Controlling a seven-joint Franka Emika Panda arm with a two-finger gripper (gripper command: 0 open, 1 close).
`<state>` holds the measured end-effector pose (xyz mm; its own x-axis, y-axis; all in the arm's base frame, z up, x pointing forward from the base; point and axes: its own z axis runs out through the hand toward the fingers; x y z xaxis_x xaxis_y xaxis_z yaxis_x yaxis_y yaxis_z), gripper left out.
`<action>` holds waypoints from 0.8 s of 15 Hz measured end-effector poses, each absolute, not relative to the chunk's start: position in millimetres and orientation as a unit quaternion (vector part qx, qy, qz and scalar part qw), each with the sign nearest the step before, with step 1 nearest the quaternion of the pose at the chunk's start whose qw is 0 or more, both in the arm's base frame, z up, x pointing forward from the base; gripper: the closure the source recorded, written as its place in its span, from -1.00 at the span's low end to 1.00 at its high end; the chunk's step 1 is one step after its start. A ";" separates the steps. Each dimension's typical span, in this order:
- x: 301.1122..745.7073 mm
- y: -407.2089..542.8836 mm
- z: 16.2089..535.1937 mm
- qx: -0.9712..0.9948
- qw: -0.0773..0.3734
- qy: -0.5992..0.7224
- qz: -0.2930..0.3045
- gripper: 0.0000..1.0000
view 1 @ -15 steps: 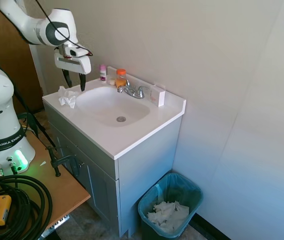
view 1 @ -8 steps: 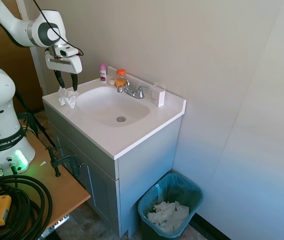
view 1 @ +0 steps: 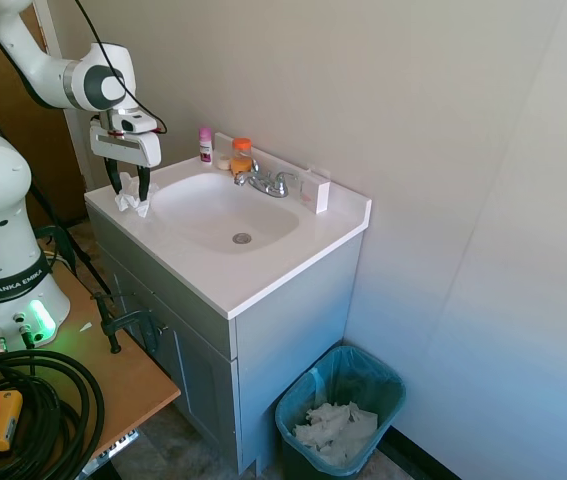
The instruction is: Throw the tissue in the trash bin
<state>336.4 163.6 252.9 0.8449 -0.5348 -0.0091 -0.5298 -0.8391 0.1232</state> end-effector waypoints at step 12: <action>338.5 153.7 239.8 0.957 0.056 -0.282 -0.043 1.00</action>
<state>338.5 153.7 239.8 0.8375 -0.5440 -0.0507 -0.5343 -0.8349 0.1322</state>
